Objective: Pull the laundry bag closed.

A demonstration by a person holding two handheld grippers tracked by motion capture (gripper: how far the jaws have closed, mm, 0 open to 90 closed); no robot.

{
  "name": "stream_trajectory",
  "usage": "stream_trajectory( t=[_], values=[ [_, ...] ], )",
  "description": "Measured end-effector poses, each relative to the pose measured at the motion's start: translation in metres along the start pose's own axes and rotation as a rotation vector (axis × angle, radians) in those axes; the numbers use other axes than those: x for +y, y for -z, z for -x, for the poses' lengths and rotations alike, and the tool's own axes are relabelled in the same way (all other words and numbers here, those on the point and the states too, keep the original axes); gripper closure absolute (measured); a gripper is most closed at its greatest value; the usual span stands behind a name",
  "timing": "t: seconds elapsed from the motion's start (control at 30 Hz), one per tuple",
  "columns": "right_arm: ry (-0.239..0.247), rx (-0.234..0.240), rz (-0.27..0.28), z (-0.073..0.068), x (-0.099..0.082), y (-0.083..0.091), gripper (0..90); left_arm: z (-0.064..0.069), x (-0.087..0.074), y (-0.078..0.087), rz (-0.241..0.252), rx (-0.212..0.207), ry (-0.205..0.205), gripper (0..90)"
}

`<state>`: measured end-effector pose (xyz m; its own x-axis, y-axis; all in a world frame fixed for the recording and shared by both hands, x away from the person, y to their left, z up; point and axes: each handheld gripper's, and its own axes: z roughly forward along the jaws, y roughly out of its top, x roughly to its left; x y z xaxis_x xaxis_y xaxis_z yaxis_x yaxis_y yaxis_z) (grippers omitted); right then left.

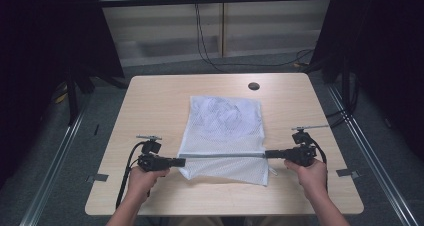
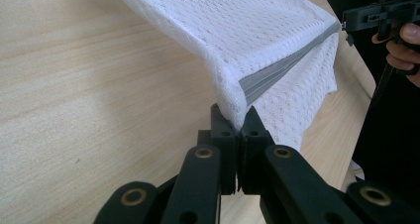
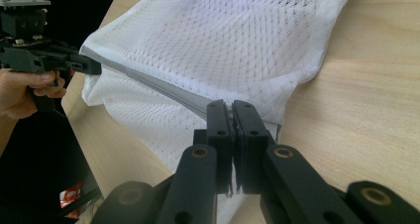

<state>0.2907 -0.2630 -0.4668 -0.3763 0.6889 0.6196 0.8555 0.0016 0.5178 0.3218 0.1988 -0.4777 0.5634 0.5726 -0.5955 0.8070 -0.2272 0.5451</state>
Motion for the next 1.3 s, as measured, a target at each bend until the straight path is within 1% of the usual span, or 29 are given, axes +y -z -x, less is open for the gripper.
stream_trajectory(
  t=[0.37, 0.4, 0.43, 0.5, 0.53, 0.73, 0.77, 0.8, 0.83, 0.9, 0.93, 0.97, 1.03, 1.1, 1.13, 1.2, 1.23, 1.27, 1.3],
  values=[
    [-0.003, -0.006, -0.004, 0.0001, -0.0003, 0.0006, 87.1, 0.0011, -0.0001, -0.0005, -0.001, -0.006, 0.003, 88.6],
    [-0.005, -0.009, -0.005, 0.0001, -0.0003, 0.0007, 87.1, 0.0006, -0.0001, -0.0001, -0.002, 0.003, -0.005, 88.6],
    [-0.005, -0.009, -0.005, 0.0001, -0.0003, 0.0007, 87.1, 0.0006, -0.0001, -0.0001, -0.002, 0.003, -0.005, 88.6],
    [-0.001, -0.016, -0.006, 0.0007, -0.0003, 0.0014, 87.2, 0.0005, 0.0001, 0.0000, 0.000, 0.003, -0.007, 88.7],
    [-0.002, -0.017, -0.004, 0.0005, -0.0002, 0.0020, 87.2, 0.0009, 0.0000, -0.0006, -0.002, -0.002, 0.001, 88.6],
    [0.001, -0.030, -0.008, -0.0001, -0.0003, 0.0018, 87.1, 0.0008, 0.0002, -0.0007, -0.005, 0.001, -0.003, 88.6],
    [0.001, -0.030, -0.008, -0.0001, -0.0003, 0.0018, 87.1, 0.0008, 0.0002, -0.0007, -0.005, 0.001, -0.003, 88.6],
    [0.008, -0.013, 0.000, 0.0005, -0.0002, 0.0025, 87.0, 0.0001, 0.0003, 0.0001, -0.001, 0.007, -0.009, 88.5],
    [0.009, -0.010, 0.009, -0.0006, -0.0004, 0.0034, 87.0, -0.0001, 0.0001, 0.0010, 0.006, -0.010, -0.001, 88.5],
    [0.021, -0.017, 0.013, -0.0039, 0.0002, 0.0043, 87.0, 0.0007, 0.0000, 0.0011, 0.006, -0.003, -0.005, 88.3],
    [0.022, -0.022, 0.014, -0.0047, 0.0003, 0.0044, 87.0, 0.0007, 0.0000, 0.0006, 0.008, -0.015, -0.009, 88.0],
    [0.021, -0.018, 0.013, -0.0041, 0.0002, 0.0041, 86.9, 0.0010, -0.0001, 0.0006, 0.008, -0.014, -0.012, 87.6],
    [0.021, -0.019, 0.009, -0.0032, -0.0002, 0.0031, 86.7, 0.0020, -0.0005, -0.0004, 0.013, -0.020, -0.013, 85.9],
    [0.023, -0.023, 0.009, -0.0038, -0.0002, 0.0029, 86.6, 0.0028, -0.0004, -0.0003, 0.005, -0.028, -0.013, 82.1],
    [0.033, -0.032, 0.008, -0.0056, -0.0001, 0.0024, 86.2, 0.0035, -0.0005, -0.0011, -0.010, -0.028, -0.016, 78.0],
    [0.036, -0.035, 0.012, -0.0060, -0.0003, 0.0023, 86.1, 0.0027, -0.0003, -0.0015, -0.020, -0.027, -0.024, 73.0],
    [0.039, -0.037, 0.012, -0.0061, -0.0003, 0.0020, 85.9, 0.0023, 0.0001, -0.0022, -0.022, -0.018, -0.018, 67.3],
    [0.044, -0.040, 0.012, -0.0065, -0.0006, 0.0014, 84.3, 0.0023, 0.0001, -0.0022, -0.022, -0.018, -0.018, 65.1],
    [0.042, -0.040, 0.011, -0.0072, -0.0007, 0.0010, 81.6, 0.0023, 0.0008, -0.0020, -0.027, -0.011, -0.029, 61.8]
  ],
)
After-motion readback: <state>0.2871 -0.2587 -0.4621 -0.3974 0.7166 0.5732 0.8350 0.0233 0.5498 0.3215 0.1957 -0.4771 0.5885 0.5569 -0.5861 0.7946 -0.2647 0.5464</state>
